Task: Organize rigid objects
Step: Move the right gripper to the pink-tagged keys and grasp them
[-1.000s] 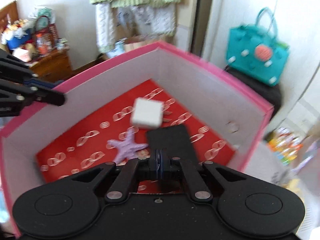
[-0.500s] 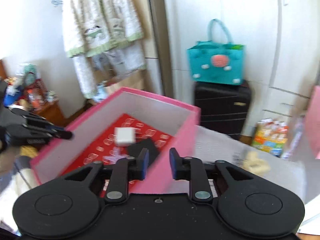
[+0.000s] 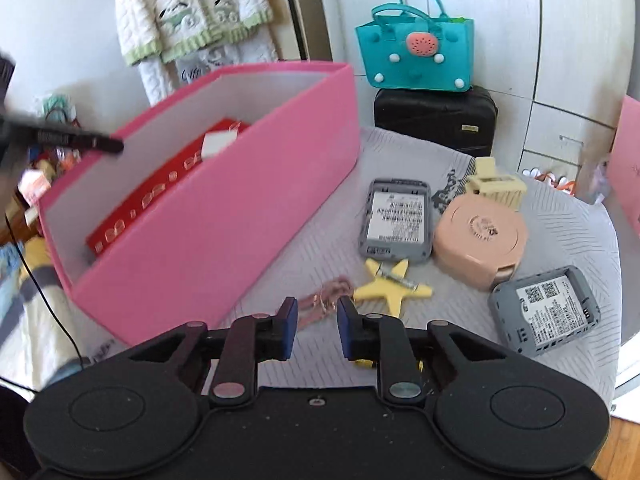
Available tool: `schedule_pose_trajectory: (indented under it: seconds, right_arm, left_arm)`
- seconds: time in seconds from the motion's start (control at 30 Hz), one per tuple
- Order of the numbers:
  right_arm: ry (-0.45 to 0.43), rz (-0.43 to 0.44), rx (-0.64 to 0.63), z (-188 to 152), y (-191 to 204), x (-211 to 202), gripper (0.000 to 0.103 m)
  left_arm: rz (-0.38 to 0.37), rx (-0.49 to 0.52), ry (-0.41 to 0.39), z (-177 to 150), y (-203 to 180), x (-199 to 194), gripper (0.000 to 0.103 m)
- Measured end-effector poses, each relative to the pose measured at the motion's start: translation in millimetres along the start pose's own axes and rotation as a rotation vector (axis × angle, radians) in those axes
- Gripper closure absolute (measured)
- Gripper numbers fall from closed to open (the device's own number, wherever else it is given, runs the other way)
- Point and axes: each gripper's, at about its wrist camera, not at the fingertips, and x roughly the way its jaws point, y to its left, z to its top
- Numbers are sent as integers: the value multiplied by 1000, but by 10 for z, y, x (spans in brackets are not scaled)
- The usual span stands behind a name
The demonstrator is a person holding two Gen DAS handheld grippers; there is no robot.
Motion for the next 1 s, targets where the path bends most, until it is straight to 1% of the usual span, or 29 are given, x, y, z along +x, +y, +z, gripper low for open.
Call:
schedule_pose_trajectory:
  seconds: [0.27,0.43,0.53,0.6,0.67,0.7,0.8,0.87,1.0]
  right_arm:
    - [7,-68,-68,-43,35,287,77]
    - [-8,-78,-85,6,70,346,78]
    - [-12,-85,-90,24,87,370,74]
    - [-16,-89,-67,31,73,377,74]
    - [-27,-104,-49,30,58,368,91]
    - [-34,-102,-49,36,56,336,98]
    - [-57,17,65,89,-39,190,98]
    - [-66,52,101,113,-65,133,98]
    - [-62,90,149,154,-109,96,98]
  left_arm:
    - [0,0,8,-11,6,-19,99]
    - [-2,1,14,1,4,-8,99]
    - [-6,0,13,0,11,-3,99]
    - [-5,-1,14,3,13,-5,99]
    - [-6,-3,14,5,16,-7,99]
    - [-5,-5,15,3,13,-6,99]
    - [-2,4,13,1,8,5,99]
    - [-4,1,14,-2,6,9,99]
    - [-4,4,14,0,3,9,99]
